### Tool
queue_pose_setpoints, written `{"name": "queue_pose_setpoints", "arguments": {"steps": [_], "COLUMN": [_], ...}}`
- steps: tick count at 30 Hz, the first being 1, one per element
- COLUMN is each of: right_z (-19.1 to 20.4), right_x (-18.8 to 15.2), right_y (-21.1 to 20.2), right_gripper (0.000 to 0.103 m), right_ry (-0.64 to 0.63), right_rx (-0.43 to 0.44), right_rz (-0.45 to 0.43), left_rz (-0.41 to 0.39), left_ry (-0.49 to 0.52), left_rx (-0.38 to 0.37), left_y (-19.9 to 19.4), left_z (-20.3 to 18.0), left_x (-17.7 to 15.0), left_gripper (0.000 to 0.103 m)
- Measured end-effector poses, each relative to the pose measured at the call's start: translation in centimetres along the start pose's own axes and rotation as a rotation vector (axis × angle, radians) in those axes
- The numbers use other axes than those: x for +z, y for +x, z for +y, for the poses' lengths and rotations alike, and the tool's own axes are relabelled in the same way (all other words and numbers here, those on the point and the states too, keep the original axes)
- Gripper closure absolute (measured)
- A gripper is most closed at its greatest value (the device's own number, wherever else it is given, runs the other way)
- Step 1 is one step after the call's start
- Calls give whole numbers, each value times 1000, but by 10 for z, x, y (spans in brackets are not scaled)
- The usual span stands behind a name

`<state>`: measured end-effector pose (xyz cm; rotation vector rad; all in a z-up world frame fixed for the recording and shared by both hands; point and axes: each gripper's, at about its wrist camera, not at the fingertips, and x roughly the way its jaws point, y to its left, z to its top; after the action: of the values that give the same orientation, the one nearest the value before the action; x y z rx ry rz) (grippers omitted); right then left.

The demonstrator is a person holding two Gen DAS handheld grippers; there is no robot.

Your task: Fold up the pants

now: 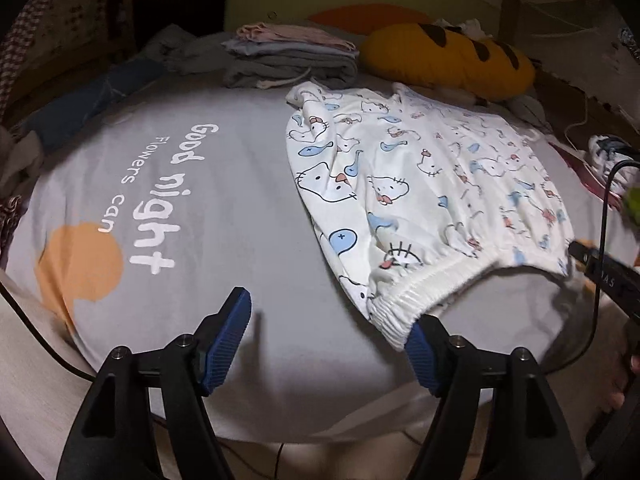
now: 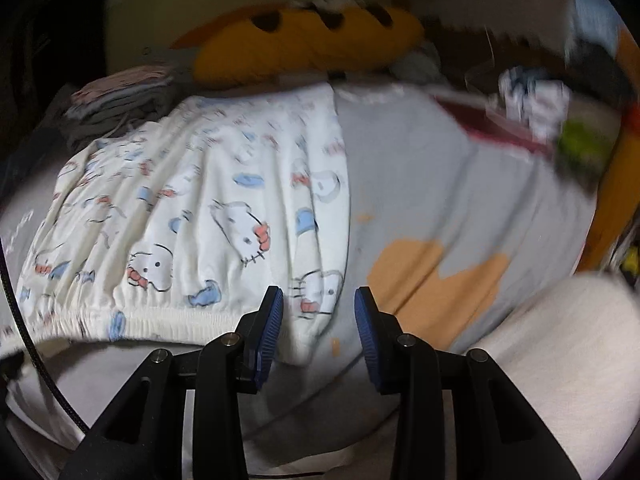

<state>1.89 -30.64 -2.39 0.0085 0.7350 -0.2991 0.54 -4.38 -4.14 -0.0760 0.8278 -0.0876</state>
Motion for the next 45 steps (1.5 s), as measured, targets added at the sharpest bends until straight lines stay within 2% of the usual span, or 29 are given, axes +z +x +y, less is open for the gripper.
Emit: {"name": "queue_pose_setpoints", "arguments": {"steps": [4, 7, 11, 14, 16, 18, 20, 22, 24, 27, 29, 33, 35, 38, 40, 42, 45], "right_z": [-3, -10, -20, -18, -14, -9, -3, 4, 16, 39, 59, 100, 126, 160, 181, 193, 202], "right_x": [14, 15, 9, 17, 38, 60, 98, 126, 160, 203, 229, 254, 260, 261, 267, 271, 282], "right_y": [-12, -6, 0, -5, -13, -21, -32, -38, -43, -45, -36, -2, 28, 74, 113, 137, 173], "right_gripper": [66, 66, 66, 66, 66, 66, 66, 66, 66, 66, 66, 66, 66, 66, 66, 66, 66], "right_ry": [-15, 2, 29, 16, -15, -42, -58, -71, -109, -134, -140, -162, -197, -234, -249, -240, -161], "right_rx": [58, 48, 56, 83, 116, 162, 269, 327, 395, 434, 471, 537, 545, 533, 534, 531, 550], "right_rz": [-10, 15, 55, 34, -19, -64, -117, -148, -179, -218, -206, -151, -111, -29, 24, 44, 67], "left_rz": [92, 124, 92, 35, -16, -76, -147, -232, -316, -377, -394, -393, -378, -333, -338, -338, -311], "left_ry": [19, 41, 44, 67, 109, 105, 87, 93, 121, 121, 103, 67, 45, 75, 87, 87, 51], "left_rx": [-84, -88, -47, -34, -12, -62, -95, -88, -40, -31, -29, -24, -18, -32, -10, 9, 43], "left_y": [-5, -10, -18, -24, -26, -31, -37, -43, -47, -45, -39, -13, 4, 36, 55, 76, 106], "left_z": [9, 8, 7, 11, 13, 22, 32, 37, 35, 34, 35, 43, 49, 55, 62, 70, 78], "left_x": [2, -8, -13, 2, 26, 61, 97, 137, 171, 215, 240, 275, 281, 285, 287, 296, 313], "left_gripper": [31, 31, 31, 30, 30, 30, 31, 31, 31, 31, 31, 31, 31, 31, 31, 31, 31]}}
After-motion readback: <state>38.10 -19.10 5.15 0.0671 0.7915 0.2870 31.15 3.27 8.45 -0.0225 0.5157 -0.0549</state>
